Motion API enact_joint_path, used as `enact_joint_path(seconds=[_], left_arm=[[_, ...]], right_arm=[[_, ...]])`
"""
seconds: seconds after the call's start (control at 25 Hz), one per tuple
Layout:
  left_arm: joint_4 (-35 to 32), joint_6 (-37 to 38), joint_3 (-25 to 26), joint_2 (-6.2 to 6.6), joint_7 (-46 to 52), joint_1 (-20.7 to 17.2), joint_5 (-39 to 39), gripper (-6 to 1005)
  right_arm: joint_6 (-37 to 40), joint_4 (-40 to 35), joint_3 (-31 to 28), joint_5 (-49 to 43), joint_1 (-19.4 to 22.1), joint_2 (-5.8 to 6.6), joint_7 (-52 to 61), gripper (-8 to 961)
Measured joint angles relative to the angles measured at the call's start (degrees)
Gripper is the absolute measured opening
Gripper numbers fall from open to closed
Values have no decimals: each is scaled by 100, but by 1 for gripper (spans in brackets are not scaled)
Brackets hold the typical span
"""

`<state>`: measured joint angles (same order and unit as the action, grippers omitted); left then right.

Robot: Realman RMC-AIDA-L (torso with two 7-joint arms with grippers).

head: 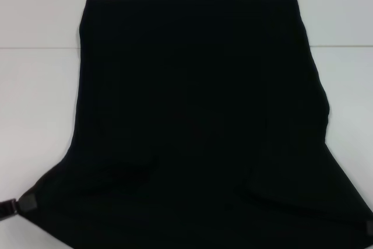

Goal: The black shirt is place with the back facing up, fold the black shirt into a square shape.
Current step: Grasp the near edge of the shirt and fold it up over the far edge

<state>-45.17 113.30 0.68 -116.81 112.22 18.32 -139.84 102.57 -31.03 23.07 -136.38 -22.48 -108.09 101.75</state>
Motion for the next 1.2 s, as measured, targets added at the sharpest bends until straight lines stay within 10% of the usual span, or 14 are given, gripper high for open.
enact_joint_path(seconds=[0.24,0.52,0.84,1.2], left_arm=[[-38,91,60,-46,0,-190,4,42],[485,-405,65,111,209,574,24,43],[1502,-2285,13,589,299,1993,50,44],[2117,-4749,-14,539,-166,2803,571,45]], right_arm=[[177,29,-56,-5,227,9,-189,58],[-56,65,-204,25,-253,-124,-274,59],[-972,101,-702,501,-954,-152,-221,59],[-3305,729,-652,738,-1827,-188,-140,60]])
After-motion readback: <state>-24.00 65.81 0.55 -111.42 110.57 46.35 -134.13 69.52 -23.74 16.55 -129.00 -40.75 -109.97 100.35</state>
